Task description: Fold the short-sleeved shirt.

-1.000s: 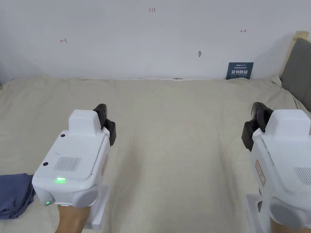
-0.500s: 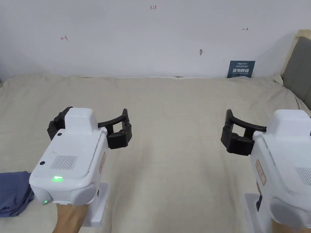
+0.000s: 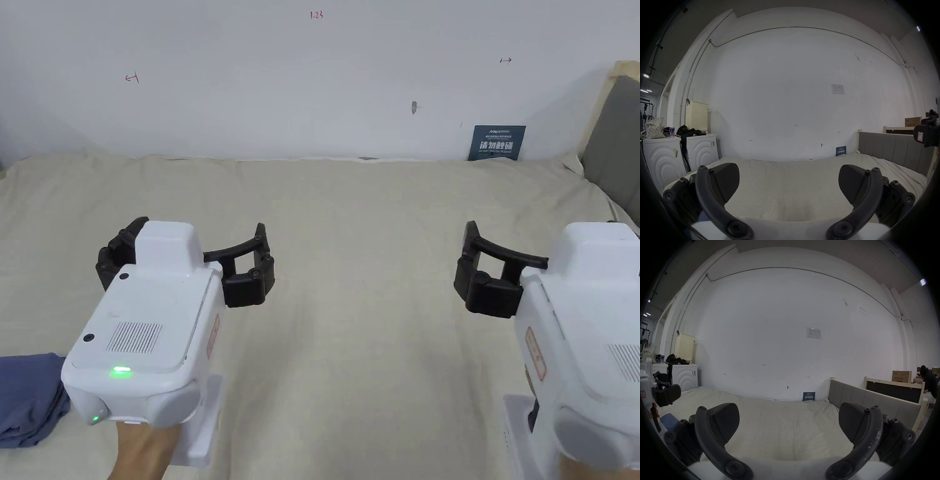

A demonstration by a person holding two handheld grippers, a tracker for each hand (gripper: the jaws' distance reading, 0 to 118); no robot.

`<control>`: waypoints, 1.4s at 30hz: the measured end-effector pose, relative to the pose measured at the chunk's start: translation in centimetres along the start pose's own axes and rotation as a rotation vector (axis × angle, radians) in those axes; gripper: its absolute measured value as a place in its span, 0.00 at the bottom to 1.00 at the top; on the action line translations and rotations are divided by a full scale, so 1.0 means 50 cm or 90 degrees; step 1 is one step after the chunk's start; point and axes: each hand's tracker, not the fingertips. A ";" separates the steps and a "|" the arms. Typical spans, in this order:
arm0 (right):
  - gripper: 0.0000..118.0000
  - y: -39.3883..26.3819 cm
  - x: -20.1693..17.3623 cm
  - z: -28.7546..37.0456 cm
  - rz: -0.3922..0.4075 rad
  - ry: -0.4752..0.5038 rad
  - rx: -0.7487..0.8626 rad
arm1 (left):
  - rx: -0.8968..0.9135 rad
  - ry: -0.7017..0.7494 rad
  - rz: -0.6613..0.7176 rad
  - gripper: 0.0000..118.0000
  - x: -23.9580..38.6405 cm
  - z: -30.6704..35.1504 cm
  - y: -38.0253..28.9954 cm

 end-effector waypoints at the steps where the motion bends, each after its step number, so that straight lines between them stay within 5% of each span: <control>1: 1.00 0.000 -0.001 0.000 0.001 0.000 -0.001 | 0.000 0.001 0.000 1.00 0.000 0.000 0.000; 42: 1.00 -0.002 -0.008 0.003 0.004 0.003 -0.003 | 0.004 0.012 -0.002 1.00 -0.016 0.008 -0.004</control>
